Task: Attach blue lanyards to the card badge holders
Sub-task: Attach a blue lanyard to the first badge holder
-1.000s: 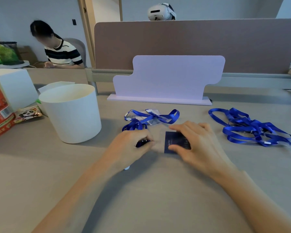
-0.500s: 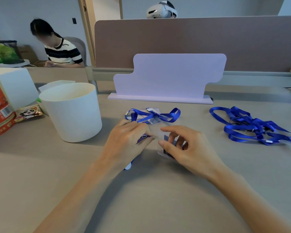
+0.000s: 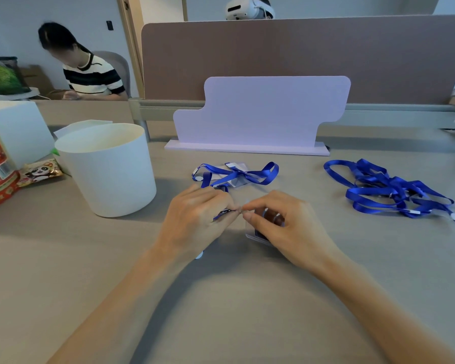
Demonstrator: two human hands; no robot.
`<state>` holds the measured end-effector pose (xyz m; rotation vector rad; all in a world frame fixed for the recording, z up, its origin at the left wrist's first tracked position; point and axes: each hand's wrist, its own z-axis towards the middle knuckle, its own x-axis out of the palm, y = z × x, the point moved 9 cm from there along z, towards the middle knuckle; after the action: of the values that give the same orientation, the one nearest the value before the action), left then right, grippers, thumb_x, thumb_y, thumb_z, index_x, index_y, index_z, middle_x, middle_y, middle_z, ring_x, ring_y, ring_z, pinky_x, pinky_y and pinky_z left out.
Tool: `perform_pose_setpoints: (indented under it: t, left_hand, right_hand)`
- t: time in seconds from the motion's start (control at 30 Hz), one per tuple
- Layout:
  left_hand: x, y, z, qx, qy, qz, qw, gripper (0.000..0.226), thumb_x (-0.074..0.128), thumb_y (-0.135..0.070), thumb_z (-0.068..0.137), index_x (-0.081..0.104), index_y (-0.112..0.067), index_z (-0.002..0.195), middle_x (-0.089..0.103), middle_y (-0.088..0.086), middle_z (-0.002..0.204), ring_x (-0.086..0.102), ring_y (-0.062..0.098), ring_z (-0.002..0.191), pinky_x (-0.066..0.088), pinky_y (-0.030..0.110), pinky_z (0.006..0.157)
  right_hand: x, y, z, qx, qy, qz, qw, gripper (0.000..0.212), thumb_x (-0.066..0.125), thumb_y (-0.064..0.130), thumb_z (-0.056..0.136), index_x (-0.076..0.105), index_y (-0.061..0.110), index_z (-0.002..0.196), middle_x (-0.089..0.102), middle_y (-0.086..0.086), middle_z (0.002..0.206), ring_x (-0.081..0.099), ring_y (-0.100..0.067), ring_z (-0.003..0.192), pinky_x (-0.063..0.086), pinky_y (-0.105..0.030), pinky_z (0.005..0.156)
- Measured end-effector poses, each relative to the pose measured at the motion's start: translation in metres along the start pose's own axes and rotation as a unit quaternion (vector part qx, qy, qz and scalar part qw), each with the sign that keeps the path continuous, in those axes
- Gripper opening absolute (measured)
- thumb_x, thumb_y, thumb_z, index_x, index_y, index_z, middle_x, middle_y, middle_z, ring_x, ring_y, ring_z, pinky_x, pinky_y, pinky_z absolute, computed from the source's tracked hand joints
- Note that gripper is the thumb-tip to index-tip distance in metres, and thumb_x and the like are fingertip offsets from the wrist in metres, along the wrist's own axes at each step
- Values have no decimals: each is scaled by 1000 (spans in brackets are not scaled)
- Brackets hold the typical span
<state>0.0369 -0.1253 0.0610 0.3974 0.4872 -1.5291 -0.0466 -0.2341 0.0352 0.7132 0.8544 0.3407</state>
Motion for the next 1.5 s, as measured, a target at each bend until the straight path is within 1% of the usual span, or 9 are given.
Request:
perform_pose_setpoints:
  t: [0.27, 0.57, 0.83, 0.97, 1.07, 1.13, 1.2, 1.37, 1.5]
  left_hand:
    - [2, 3, -1, -23, -4, -9, 1000, 22, 64, -27, 86, 70, -15, 68, 64, -6, 62, 57, 19, 55, 34, 27, 57]
    - [10, 13, -5, -77, 11, -43, 996, 18, 68, -32, 82, 72, -18, 71, 63, -4, 67, 58, 19, 60, 44, 37, 55]
    - [22, 27, -13, -200, 59, -99, 973, 9, 78, -27, 72, 70, -25, 69, 58, -9, 76, 54, 7, 67, 37, 15, 60]
    - [28, 31, -16, -243, 60, -145, 957, 12, 75, -34, 69, 67, -34, 78, 60, -7, 78, 59, 9, 72, 48, 28, 66]
    - [30, 34, -17, -267, 60, -166, 947, 14, 74, -36, 68, 65, -39, 78, 58, -9, 73, 54, 9, 65, 45, 27, 63]
    - [31, 35, -18, -277, 64, -165, 945, 12, 78, -32, 68, 68, -35, 73, 55, -10, 68, 48, 8, 61, 39, 22, 61]
    - [31, 37, -20, -297, 57, -181, 936, 12, 82, -23, 70, 71, -28, 69, 50, -12, 60, 44, 7, 58, 34, 17, 59]
    - [35, 36, -21, -345, 54, -245, 905, 13, 80, -12, 74, 70, -11, 66, 50, -16, 49, 37, 4, 51, 28, 10, 52]
    - [34, 34, -22, -356, 51, -287, 888, 12, 79, -9, 75, 71, -8, 67, 62, -1, 58, 41, 5, 52, 33, 14, 52]
  right_hand:
    - [8, -2, -2, -10, 1, -60, 998, 7, 60, 24, 92, 67, 22, 94, 59, 14, 78, 56, -7, 76, 42, -12, 62]
    - [9, 0, -2, -32, -9, -57, 998, 6, 64, 21, 90, 61, 21, 84, 58, 14, 71, 55, -7, 70, 40, -12, 59]
    - [9, -3, 2, -38, 12, -34, 999, 11, 67, 14, 86, 62, 19, 78, 59, 10, 66, 55, -6, 66, 40, -10, 59]
    - [7, -7, 3, -39, 8, -25, 999, 13, 69, 13, 85, 62, 20, 77, 60, 9, 66, 55, -6, 66, 40, -10, 58]
    - [6, -12, 3, -37, -6, -24, 999, 12, 69, 20, 85, 63, 25, 76, 61, 10, 67, 57, -10, 66, 45, -19, 58]
    - [6, -16, 3, -29, -14, -36, 999, 8, 68, 28, 85, 63, 29, 78, 63, 13, 72, 60, -10, 69, 51, -34, 61]
    - [4, -16, 3, -33, -28, -43, 998, 6, 67, 31, 84, 63, 31, 80, 64, 13, 75, 61, -11, 72, 52, -39, 61]
    - [-1, -10, 2, -52, -55, -34, 997, 9, 72, 24, 83, 67, 28, 77, 64, 12, 72, 60, -11, 69, 43, -20, 57]
    - [-4, -4, 1, -71, -70, -37, 994, 9, 73, 23, 83, 68, 27, 77, 64, 12, 71, 60, -11, 69, 38, -14, 56]
